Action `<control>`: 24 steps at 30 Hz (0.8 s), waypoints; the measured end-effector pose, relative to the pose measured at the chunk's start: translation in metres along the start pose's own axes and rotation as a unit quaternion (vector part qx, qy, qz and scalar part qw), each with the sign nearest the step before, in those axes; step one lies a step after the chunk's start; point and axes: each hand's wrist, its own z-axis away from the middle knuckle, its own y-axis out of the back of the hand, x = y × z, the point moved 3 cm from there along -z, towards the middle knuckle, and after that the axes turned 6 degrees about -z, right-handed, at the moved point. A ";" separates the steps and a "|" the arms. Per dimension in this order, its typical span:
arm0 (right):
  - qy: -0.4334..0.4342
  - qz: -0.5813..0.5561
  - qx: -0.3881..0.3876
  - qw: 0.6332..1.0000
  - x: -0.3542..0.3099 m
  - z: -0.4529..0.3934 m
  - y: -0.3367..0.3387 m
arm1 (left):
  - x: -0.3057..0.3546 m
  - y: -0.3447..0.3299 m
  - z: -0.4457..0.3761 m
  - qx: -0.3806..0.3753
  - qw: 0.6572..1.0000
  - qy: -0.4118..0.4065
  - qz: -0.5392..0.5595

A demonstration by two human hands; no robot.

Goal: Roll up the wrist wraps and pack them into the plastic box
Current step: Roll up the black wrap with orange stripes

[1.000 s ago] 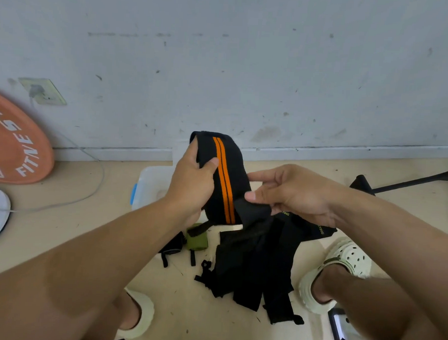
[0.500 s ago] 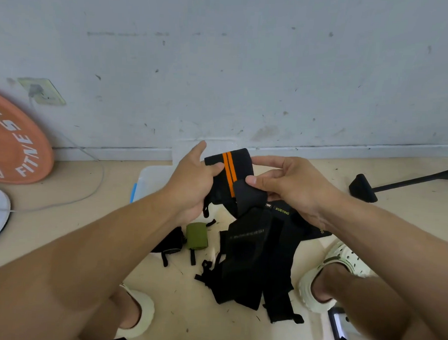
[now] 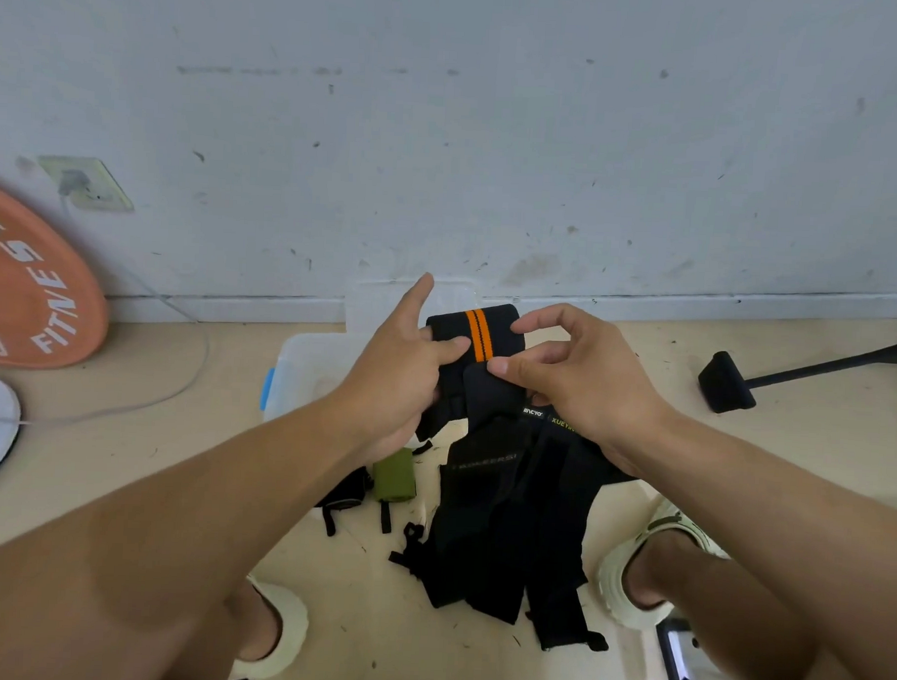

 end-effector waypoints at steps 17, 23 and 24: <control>-0.070 0.072 -0.077 0.992 0.009 -0.006 0.004 | -0.005 0.001 0.000 0.041 0.998 -0.043 -0.030; -0.065 0.047 -0.081 0.993 0.010 -0.004 0.000 | -0.007 0.001 0.001 0.062 0.996 -0.044 -0.041; -0.066 0.043 -0.082 0.993 0.011 -0.004 0.000 | -0.007 0.001 0.000 0.061 0.997 -0.039 -0.035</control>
